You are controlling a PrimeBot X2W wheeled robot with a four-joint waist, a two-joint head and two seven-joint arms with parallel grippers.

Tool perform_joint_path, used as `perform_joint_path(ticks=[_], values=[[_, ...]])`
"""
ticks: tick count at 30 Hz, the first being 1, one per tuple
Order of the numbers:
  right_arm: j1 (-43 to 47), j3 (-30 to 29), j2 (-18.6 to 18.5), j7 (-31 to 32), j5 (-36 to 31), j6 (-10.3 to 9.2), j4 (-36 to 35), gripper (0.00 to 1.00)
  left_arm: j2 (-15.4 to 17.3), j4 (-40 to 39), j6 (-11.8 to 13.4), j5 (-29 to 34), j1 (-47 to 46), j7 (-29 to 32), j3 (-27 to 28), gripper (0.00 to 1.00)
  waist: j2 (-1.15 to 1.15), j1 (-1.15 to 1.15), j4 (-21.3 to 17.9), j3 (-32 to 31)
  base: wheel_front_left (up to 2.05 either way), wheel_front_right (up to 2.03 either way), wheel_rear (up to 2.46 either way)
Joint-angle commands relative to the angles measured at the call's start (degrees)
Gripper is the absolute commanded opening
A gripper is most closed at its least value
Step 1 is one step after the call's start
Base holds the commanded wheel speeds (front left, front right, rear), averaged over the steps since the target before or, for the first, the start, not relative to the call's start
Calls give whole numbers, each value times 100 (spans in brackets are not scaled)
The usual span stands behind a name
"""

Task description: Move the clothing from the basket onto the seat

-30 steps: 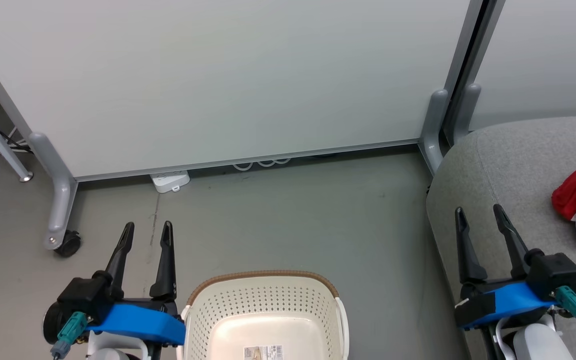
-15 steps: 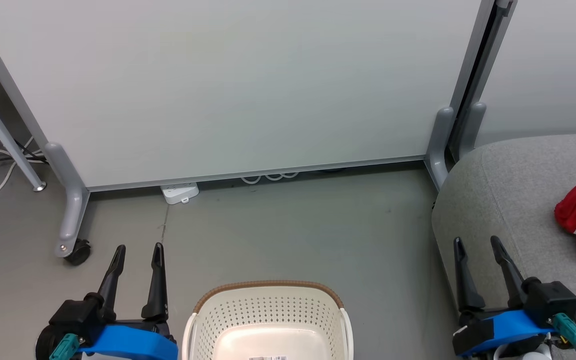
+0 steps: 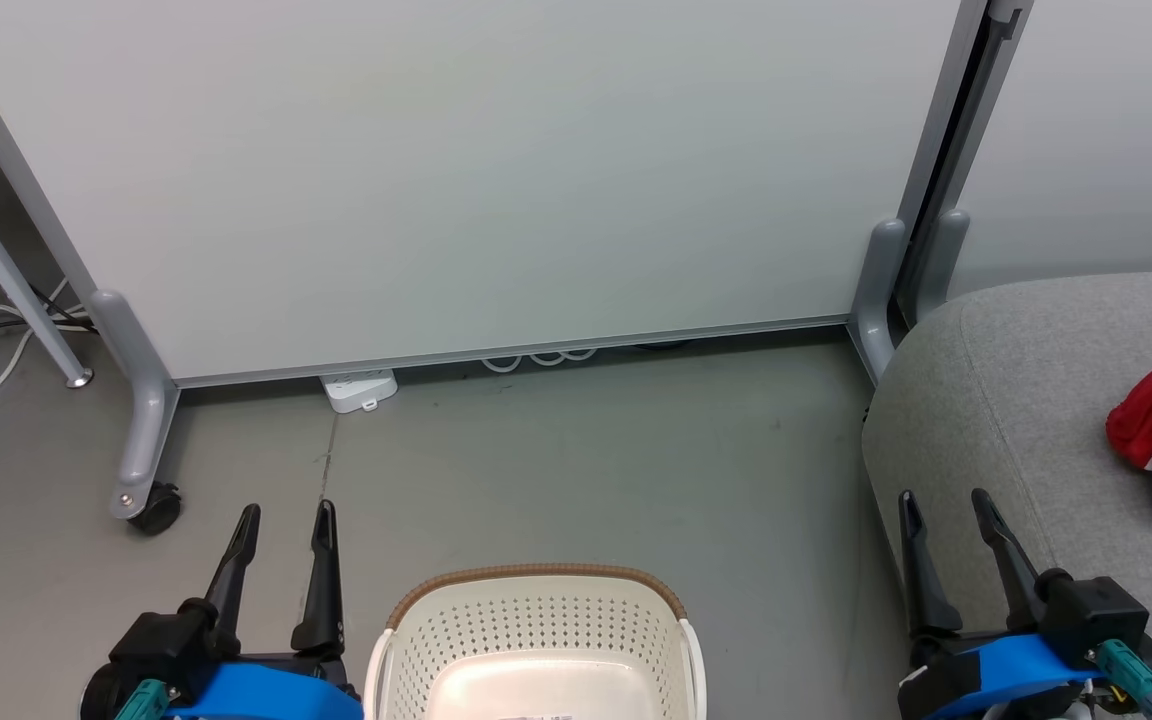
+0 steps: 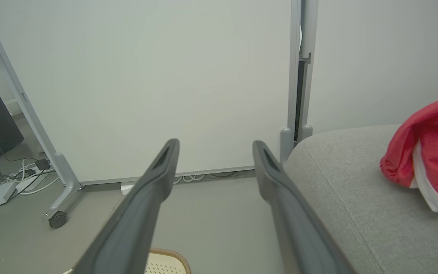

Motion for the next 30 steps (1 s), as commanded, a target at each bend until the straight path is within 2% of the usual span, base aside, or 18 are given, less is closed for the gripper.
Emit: perform_joint_path(ticks=[1, 11, 12, 16, 30], values=[[28, 11, 27, 1, 29, -4, 5, 100, 14, 13, 34, 37, 56, -16, -2, 100, 0, 0, -1, 2, 0, 0, 0], [35, 7, 36, 1, 15, -4, -8, 100, 14, 71, 53, 117, 39, -16, -37, 100, 0, 0, 8, 0, 0, 0, 0], [-2, -4, 13, 0, 4, 1, 14, 0, -1, 73, 42, 88, 1, 2, -36, 0, 0, 0, 7, 0, 0, 0, 0], [91, -18, 18, 17, 32, 1, 226, 0, -19, 285, 40, 52, 113, 32, -29, 0, 0, 0, 5, 1, 0, 0, 0], [18, -125, 22, 431, 1635, 0, 124, 0, -13, 219, -22, -1422, 59, 437, 182, 0, 0, 0, -20, 24, 0, 0, 0]])
